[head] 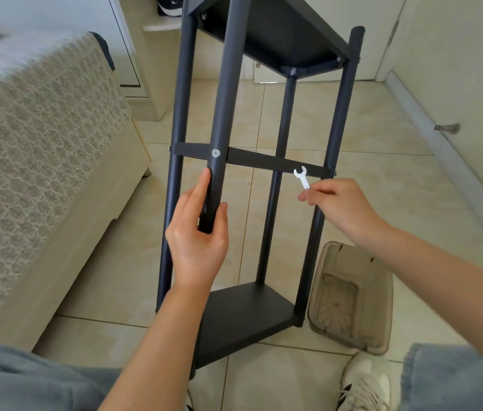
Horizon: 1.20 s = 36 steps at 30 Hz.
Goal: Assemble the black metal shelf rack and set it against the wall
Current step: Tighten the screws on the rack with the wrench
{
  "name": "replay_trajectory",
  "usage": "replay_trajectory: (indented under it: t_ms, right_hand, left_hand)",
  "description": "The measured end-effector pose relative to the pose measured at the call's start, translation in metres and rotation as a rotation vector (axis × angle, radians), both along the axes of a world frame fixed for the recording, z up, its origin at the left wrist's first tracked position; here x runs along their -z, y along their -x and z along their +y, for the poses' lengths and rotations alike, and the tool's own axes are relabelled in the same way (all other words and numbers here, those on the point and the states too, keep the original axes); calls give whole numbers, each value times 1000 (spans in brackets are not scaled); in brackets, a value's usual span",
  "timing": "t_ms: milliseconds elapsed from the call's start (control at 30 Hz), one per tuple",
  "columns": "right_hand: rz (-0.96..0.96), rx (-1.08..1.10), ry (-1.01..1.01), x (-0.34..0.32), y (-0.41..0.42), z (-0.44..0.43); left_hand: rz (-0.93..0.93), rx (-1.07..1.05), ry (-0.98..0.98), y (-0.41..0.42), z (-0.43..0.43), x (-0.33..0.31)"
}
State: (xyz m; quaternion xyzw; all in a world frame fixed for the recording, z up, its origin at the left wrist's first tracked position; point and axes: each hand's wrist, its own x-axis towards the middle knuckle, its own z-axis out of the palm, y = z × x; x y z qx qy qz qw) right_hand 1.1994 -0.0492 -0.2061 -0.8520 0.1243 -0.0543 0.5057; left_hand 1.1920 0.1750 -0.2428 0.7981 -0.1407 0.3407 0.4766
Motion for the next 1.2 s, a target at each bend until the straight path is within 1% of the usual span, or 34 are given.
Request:
replay_trajectory:
  t_ms: [133, 233, 300, 367, 433, 567, 800, 1000, 1200]
  right_hand:
    - [234, -85, 56, -20, -9, -27]
    - [289, -55, 68, -23, -15, -46]
    - [282, 21, 49, -22, -21, -59]
    - [281, 69, -21, -21, -28, -67]
    - [289, 55, -114, -19, -33, -71]
    - [298, 9, -197, -14, -41, -70]
    - [191, 52, -437, -21, -63, -66]
    - [206, 58, -370, -18, -67, -51]
    - [216, 43, -427, -21, -62, -36]
  left_hand:
    - [-7, 14, 2, 3, -3, 2]
    - [-15, 22, 0, 6, -4, 2]
    - [-17, 22, -3, 6, -2, 2]
    - [-17, 11, -10, 5, 2, 1]
    - [-22, -17, -26, 4, 8, 2]
    - [-31, -41, -29, 3, 14, 3]
    - [-23, -68, -45, 0, 17, 4]
    - [-22, -117, -133, -1, 26, 7]
    - [-37, -189, -181, -9, 47, 7]
